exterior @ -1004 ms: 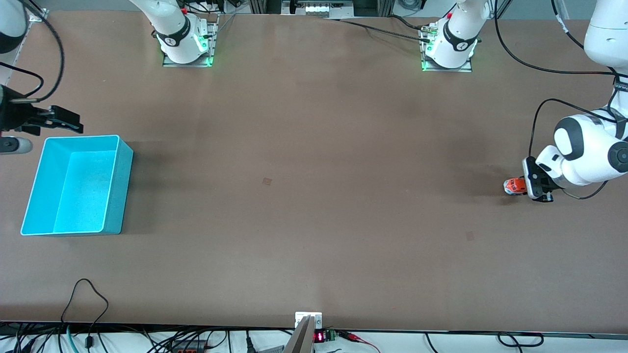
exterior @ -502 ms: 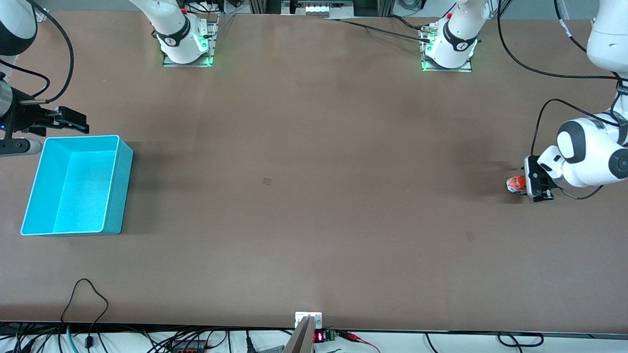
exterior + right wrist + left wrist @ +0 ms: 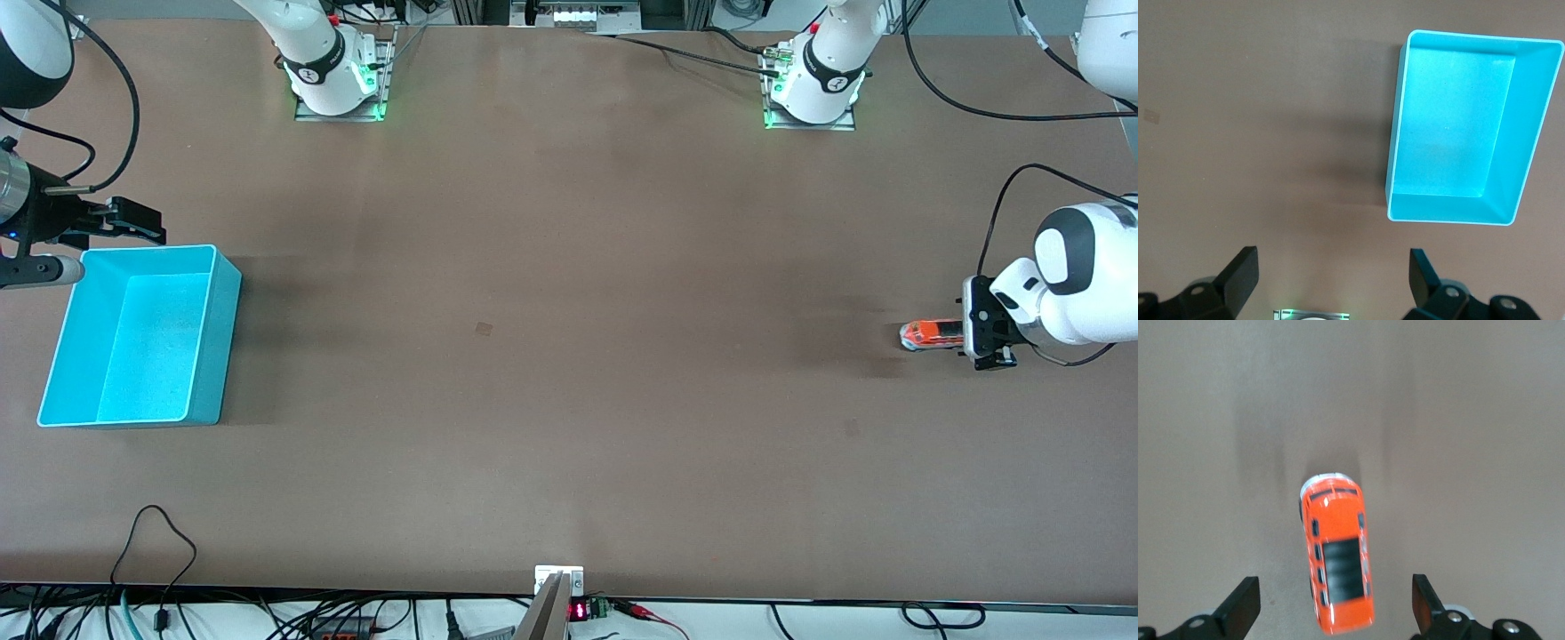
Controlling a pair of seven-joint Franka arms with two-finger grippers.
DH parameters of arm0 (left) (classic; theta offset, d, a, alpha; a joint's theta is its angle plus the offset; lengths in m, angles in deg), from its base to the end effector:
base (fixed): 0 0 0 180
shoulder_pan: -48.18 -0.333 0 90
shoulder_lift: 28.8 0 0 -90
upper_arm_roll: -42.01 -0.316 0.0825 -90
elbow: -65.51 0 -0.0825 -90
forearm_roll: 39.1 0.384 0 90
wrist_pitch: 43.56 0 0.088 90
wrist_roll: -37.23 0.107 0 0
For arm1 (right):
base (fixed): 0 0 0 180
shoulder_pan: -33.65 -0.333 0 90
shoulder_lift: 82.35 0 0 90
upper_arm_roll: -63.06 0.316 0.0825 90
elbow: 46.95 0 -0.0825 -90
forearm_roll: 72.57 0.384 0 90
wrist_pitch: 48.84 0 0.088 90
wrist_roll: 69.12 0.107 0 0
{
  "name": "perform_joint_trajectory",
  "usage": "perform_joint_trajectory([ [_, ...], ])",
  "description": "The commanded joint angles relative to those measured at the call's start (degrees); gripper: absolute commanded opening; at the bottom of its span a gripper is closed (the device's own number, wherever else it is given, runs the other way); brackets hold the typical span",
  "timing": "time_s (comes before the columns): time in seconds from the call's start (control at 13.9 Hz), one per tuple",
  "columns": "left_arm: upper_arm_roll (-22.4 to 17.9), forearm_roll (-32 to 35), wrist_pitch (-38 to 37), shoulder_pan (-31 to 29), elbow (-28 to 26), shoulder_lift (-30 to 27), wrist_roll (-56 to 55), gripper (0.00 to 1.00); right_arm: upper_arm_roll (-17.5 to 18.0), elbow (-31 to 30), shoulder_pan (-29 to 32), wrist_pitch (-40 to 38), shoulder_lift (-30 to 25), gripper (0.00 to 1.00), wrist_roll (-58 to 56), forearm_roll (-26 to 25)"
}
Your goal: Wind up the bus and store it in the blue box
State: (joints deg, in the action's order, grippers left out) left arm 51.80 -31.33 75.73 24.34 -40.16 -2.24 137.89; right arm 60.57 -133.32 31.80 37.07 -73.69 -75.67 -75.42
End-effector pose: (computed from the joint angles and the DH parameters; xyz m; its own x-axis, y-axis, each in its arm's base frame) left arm 0.5958 0.1618 0.2614 -0.0091 -0.9998 0.0154 -0.9761 0.0122 0.2168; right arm 0.5887 -0.0104 0.5621 0.9816 0.0989 -0.1636 0.1064 -0.9936 0.0376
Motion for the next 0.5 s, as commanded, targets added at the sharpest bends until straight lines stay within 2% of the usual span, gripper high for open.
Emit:
perform_joint_trajectory([
  [0.0, 0.5, 1.0, -3.4, 1.2, 1.9, -1.5, 0.4, 1.0, -0.1, 0.1, -0.7, -0.7, -0.2, 1.0, 0.8, 0.0],
  [0.43, 0.5, -3.1, -3.4, 7.0, 7.0, -2.5, 0.4, 1.0, -0.1, 0.1, -0.8, -1.7, 0.1, 1.0, 0.3, 0.1],
])
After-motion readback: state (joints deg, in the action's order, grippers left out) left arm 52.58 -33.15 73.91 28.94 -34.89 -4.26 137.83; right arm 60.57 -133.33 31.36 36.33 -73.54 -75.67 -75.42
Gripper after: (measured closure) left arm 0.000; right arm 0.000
